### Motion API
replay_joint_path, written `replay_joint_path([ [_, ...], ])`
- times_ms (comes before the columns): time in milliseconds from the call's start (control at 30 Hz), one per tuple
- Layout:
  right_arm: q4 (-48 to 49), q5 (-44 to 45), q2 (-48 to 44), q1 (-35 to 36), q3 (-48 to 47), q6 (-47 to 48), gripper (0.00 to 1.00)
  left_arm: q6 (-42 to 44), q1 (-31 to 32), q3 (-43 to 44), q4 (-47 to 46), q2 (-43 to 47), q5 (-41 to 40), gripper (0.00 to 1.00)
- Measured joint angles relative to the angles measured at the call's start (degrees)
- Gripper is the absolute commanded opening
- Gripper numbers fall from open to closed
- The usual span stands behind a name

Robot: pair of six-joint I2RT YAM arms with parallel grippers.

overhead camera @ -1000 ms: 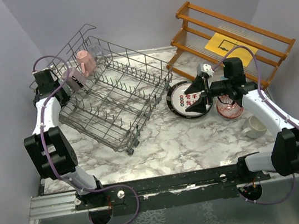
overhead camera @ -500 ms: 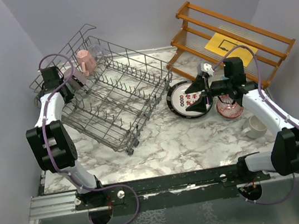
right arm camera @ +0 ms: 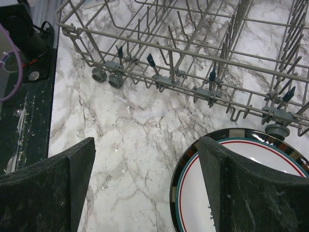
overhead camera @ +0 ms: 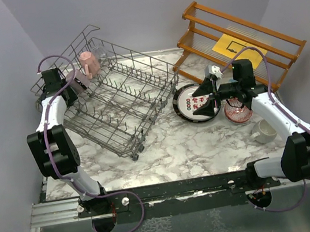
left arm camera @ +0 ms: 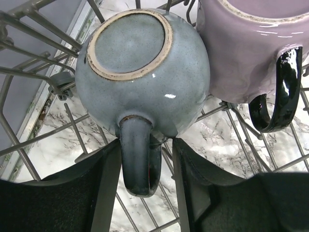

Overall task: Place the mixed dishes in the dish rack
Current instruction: Turn the cup upside down in the dish rack.

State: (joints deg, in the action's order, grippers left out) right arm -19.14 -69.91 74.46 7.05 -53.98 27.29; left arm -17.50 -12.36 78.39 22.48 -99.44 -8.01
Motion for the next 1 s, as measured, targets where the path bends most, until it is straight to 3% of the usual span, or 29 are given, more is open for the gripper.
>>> replay_joint_path([
  [500, -0.2, 0.0, 0.0, 0.0, 0.0, 0.0, 0.86, -1.2, 0.0, 0.0, -1.3, 6.4, 0.5, 0.52],
  [1000, -0.2, 0.0, 0.0, 0.0, 0.0, 0.0, 0.86, -1.0, 0.0, 0.0, -0.5, 6.6, -0.4, 0.57],
])
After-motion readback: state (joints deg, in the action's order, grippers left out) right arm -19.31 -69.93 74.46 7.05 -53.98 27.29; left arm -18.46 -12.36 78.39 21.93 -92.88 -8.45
